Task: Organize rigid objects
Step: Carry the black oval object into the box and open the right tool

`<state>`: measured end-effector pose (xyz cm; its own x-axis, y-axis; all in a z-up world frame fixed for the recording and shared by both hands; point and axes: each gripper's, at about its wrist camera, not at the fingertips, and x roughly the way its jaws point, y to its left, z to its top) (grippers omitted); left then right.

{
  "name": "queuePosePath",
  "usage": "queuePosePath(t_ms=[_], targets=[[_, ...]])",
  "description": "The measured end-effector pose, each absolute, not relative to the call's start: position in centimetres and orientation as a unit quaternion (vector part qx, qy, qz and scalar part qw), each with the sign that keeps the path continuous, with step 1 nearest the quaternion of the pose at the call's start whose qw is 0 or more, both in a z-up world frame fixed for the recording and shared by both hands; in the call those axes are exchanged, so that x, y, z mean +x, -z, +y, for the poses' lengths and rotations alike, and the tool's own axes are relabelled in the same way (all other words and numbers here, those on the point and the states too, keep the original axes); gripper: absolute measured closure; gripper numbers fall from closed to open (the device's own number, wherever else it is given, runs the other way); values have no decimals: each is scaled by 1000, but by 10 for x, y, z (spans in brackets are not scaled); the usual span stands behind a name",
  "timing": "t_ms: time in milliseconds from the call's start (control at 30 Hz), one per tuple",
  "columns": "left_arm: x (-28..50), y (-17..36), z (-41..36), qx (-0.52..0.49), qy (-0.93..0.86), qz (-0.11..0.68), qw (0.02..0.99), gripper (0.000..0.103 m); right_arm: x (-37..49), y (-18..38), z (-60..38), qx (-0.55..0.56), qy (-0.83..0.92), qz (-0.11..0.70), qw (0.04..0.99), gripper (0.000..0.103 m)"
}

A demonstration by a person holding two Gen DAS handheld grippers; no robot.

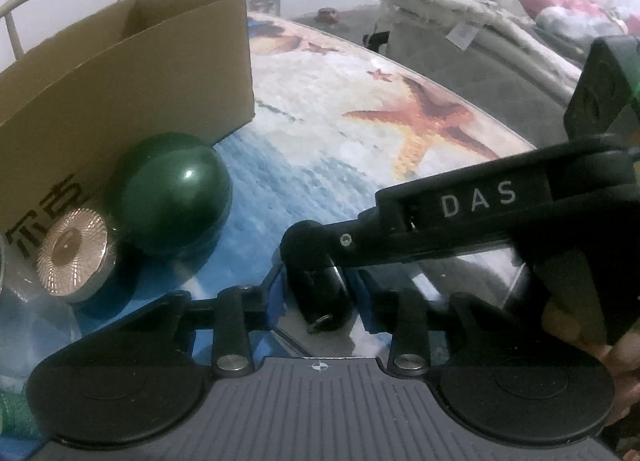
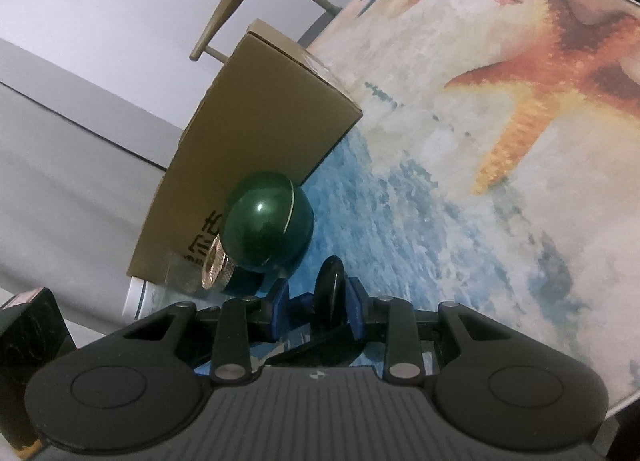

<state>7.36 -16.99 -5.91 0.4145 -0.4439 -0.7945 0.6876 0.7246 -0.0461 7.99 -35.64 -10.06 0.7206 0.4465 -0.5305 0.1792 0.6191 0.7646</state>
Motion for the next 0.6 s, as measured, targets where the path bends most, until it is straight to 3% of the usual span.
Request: queuePosePath(t_ms=[233, 600], targets=[[74, 55, -163, 125, 339, 415, 835, 75, 77, 91, -353, 414, -77, 359, 833, 79], [56, 27, -149, 100, 343, 368, 858, 83, 61, 47, -335, 368, -81, 327, 866, 81]])
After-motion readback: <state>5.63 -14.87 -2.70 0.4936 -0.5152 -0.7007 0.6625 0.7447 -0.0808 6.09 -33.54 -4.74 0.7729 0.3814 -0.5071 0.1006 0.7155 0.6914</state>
